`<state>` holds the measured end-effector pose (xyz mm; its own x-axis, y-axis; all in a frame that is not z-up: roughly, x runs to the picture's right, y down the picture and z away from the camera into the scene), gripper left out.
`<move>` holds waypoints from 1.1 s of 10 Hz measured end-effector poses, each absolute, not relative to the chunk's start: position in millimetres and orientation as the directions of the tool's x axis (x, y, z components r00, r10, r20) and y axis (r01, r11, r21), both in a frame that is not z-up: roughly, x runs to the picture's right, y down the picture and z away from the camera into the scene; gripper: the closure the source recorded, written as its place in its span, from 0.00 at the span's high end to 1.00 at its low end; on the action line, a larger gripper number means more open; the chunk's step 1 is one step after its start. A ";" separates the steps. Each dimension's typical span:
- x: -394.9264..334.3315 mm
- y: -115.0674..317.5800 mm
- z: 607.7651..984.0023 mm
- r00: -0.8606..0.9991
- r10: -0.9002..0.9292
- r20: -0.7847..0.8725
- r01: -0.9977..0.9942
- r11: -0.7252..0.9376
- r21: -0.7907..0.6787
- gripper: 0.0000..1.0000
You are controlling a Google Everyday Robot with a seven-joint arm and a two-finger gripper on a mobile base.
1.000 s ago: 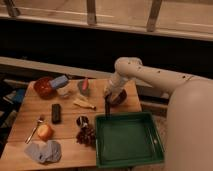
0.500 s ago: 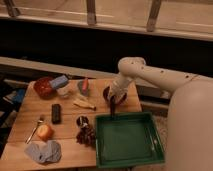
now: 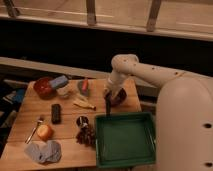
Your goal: Wipe purple bowl with brush
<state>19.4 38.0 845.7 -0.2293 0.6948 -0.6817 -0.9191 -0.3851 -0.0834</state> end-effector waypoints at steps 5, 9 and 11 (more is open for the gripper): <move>12.7 70.5 823.6 -0.231 0.654 -0.720 -0.929 -0.369 -0.037 0.00; 59.9 70.2 807.7 -0.297 0.662 -0.688 -0.918 -0.396 0.015 0.00; 62.1 59.6 817.6 -0.294 0.673 -0.679 -0.916 -0.402 -0.003 0.00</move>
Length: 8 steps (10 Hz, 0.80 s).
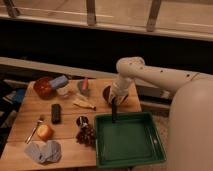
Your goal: Wipe purple bowl with brush
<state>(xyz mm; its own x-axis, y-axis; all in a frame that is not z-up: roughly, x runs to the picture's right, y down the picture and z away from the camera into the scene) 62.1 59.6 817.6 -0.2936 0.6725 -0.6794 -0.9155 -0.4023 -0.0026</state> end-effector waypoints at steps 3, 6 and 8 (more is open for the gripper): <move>28.1 47.1 840.7 -0.259 0.682 -0.684 -0.911 -0.408 -0.061 0.00; 1.2 53.0 844.5 -0.247 0.671 -0.699 -0.911 -0.406 -0.068 0.00; 5.2 57.8 838.3 -0.267 0.666 -0.697 -0.909 -0.414 -0.048 0.00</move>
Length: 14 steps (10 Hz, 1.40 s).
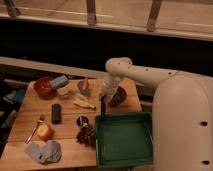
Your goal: Wipe purple bowl with brush
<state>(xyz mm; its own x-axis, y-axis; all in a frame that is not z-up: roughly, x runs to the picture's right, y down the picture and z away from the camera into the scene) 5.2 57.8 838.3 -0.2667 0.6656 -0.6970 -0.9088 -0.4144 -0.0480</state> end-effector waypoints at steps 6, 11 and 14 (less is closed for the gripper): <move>60.4 54.9 827.0 -0.308 0.680 -0.665 -0.909 -0.416 -0.005 0.00; 1.7 24.4 854.3 -0.257 0.715 -0.651 -0.906 -0.412 -0.096 0.00; -18.0 26.1 851.0 -0.259 0.718 -0.646 -0.900 -0.422 -0.109 0.00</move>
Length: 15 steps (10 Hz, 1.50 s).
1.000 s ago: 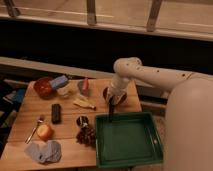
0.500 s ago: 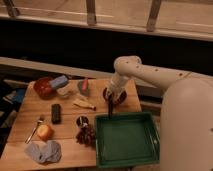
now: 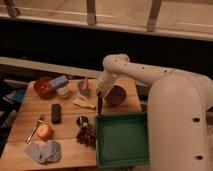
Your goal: Wipe purple bowl with brush
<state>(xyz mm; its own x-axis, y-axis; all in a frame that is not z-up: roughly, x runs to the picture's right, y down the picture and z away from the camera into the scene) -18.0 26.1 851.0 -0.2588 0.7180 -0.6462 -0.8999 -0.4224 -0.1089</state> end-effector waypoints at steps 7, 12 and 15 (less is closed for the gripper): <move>58.8 58.4 808.4 -0.328 0.708 -0.626 -0.886 -0.460 -0.057 0.00; 39.9 39.5 834.4 -0.272 0.715 -0.644 -0.895 -0.434 -0.103 0.00; -3.1 34.6 838.7 -0.236 0.717 -0.656 -0.903 -0.411 -0.125 0.00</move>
